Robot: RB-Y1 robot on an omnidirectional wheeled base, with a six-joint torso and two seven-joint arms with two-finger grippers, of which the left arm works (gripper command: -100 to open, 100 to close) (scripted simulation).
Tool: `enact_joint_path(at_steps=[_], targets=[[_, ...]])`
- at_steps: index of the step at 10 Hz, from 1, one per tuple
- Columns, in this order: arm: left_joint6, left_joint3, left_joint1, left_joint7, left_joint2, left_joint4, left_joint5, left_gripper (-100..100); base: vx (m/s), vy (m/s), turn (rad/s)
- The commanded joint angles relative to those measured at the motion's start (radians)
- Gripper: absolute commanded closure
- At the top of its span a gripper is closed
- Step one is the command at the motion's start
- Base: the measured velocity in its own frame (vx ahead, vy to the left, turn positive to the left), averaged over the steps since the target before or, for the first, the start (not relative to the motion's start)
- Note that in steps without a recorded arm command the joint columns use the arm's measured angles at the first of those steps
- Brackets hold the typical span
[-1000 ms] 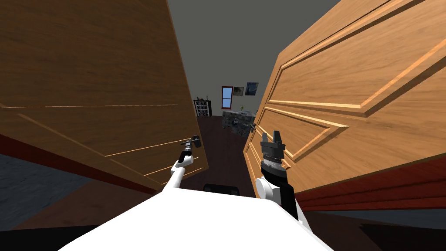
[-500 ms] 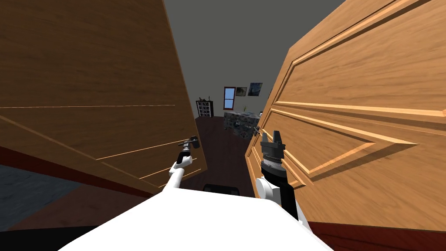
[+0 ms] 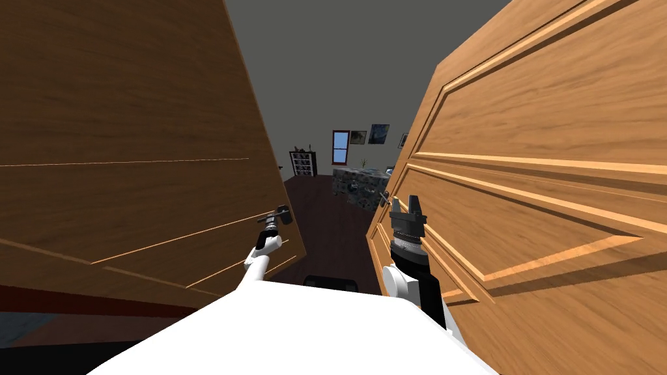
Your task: Push the door open
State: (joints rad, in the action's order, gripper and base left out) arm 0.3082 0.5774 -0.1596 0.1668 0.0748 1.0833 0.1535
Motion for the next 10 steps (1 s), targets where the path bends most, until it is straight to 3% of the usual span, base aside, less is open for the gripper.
enact_joint_path(at_steps=[1, 10], targets=[[0.006, 0.029, 0.004, 0.024, 0.008, 0.006, 0.026, 100, 0.194, 0.02, -0.031], [0.008, 0.17, 0.079, 0.139, 0.035, 0.051, 0.195, 100, 0.185, 0.023, -0.045]])
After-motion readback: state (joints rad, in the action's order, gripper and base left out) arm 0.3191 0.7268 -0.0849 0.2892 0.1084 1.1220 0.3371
